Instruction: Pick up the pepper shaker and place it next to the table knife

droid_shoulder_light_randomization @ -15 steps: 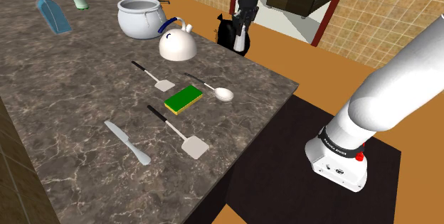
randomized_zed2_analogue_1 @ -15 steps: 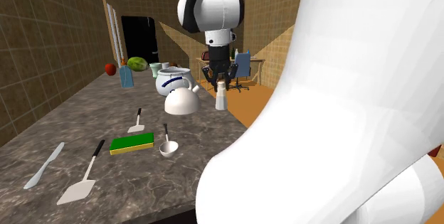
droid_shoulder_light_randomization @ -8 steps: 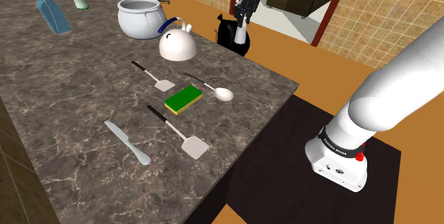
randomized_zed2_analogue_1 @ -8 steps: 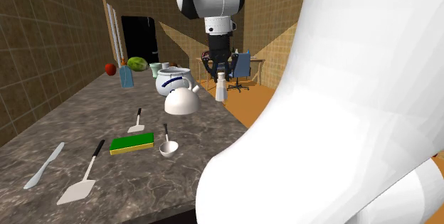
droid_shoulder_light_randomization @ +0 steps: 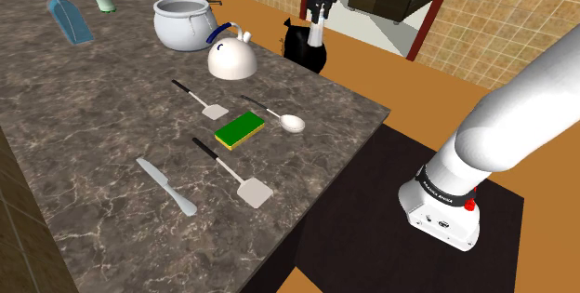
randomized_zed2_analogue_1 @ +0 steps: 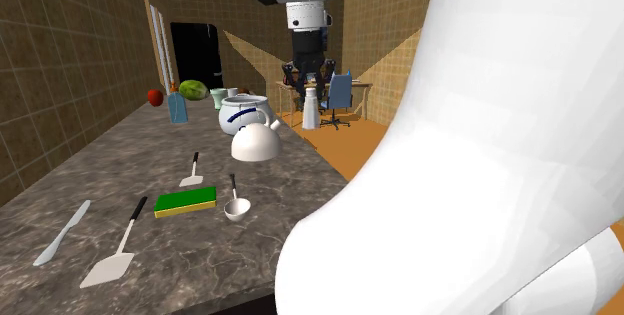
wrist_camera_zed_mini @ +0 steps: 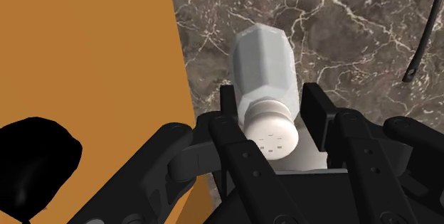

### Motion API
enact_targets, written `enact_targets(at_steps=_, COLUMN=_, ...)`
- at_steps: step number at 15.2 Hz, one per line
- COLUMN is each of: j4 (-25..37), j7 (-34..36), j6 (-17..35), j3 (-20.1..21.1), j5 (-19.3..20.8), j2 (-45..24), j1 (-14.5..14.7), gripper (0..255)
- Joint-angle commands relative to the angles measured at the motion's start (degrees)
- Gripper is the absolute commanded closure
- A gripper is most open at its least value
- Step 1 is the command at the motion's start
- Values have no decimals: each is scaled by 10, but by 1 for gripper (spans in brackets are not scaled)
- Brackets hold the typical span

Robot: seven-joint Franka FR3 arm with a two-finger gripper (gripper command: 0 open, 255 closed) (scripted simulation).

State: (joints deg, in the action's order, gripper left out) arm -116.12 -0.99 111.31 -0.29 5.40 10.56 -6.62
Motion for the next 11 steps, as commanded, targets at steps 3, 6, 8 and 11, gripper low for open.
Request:
enact_targets(at_steps=3, j4=-17, j7=39, j6=-9, j3=24, j5=-2, j2=23, j1=16, gripper=255)
enact_targets(at_steps=6, j4=-33, j7=79, j6=-14, j3=49, j5=-5, j2=40, j1=33, gripper=255)
enact_targets(at_steps=8, j4=-41, j7=105, j6=-17, j3=67, j5=-8, j2=49, j1=44, gripper=255)
enact_targets(at_steps=11, j4=-47, j7=146, j6=-23, j3=94, j5=-14, j2=58, j1=60, gripper=255)
